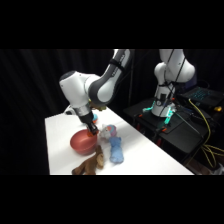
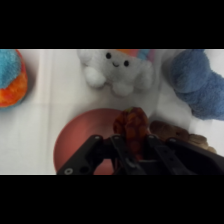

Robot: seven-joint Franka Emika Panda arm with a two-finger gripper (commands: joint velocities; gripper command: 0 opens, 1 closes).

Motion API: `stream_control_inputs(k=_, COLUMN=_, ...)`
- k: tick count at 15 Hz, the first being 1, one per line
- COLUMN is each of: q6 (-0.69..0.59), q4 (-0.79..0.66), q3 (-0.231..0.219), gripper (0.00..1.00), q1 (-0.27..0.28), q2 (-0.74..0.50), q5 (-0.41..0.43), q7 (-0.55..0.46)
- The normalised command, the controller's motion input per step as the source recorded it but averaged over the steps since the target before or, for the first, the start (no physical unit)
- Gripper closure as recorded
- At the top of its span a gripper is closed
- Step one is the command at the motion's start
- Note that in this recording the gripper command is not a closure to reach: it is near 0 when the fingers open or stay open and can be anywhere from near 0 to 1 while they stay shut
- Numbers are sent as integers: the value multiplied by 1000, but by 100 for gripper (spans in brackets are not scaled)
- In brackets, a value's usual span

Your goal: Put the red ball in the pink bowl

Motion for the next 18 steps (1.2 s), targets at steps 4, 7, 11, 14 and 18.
stream_control_inputs(k=4, q6=-258, q4=289, q3=-7, gripper=0, q1=-33, q2=76, q5=-19, q7=-66)
stream_control_inputs(k=7, q6=-158, q4=90, q3=-15, gripper=0, q1=-31, q2=-60, q5=-17, q7=-52)
stream_control_inputs(k=11, q6=-98, q4=1, q3=-13, gripper=0, q1=-12, q2=-111, q5=-19, q7=-36)
stream_control_inputs(k=14, q6=-66, q4=-91, q3=-10, gripper=0, q1=-2, q2=-194, q5=-17, q7=-26)
stream_control_inputs(k=18, q6=-32, q4=-294, q3=-6, gripper=0, q1=-23, q2=-429, q5=0, q7=-63)
